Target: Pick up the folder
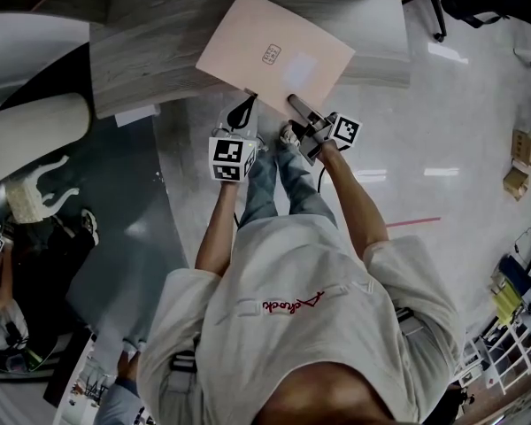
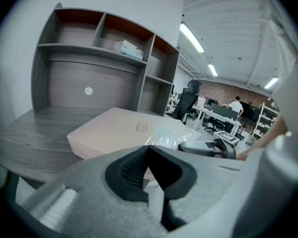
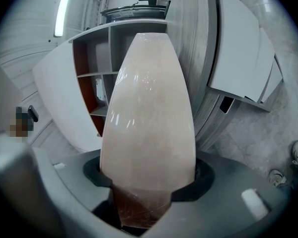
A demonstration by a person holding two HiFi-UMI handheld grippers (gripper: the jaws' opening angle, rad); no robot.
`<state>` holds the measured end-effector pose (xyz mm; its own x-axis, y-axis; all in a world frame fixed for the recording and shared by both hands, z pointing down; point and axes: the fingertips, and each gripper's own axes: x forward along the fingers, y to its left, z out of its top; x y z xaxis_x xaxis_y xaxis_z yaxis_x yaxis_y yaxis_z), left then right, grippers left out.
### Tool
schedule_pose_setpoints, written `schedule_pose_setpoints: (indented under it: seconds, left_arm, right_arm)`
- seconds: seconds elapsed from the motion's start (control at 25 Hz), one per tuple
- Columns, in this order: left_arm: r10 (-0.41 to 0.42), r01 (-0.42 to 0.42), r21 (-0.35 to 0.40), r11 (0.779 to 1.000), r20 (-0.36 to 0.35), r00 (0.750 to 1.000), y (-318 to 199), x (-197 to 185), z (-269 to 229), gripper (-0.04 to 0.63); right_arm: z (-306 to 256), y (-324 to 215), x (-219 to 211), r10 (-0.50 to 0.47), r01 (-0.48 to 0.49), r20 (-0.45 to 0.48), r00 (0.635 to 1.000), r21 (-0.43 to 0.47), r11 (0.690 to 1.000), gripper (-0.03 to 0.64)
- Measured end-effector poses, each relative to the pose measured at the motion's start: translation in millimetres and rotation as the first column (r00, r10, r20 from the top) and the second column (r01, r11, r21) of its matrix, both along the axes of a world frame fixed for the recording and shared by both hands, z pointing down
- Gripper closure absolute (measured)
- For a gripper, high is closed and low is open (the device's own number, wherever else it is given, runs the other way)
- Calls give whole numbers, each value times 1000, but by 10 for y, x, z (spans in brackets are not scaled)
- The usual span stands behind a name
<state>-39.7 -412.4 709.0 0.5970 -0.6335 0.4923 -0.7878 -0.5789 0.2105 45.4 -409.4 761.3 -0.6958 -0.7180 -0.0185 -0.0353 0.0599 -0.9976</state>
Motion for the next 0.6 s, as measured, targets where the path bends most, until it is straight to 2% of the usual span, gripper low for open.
schedule_pose_setpoints:
  seconds: [0.2,0.6]
  left_arm:
    - [-1,1,23,1000,-8,1000,-7,-40,-106,595]
    - [-5,6,90,996,-19,1000,-73,-109,-438,595]
  right_arm:
    - [-168,16,-12,21,-21,13,1000,17,1000,330]
    - [-612,-95,61,120,-124,65,991,60,991,331]
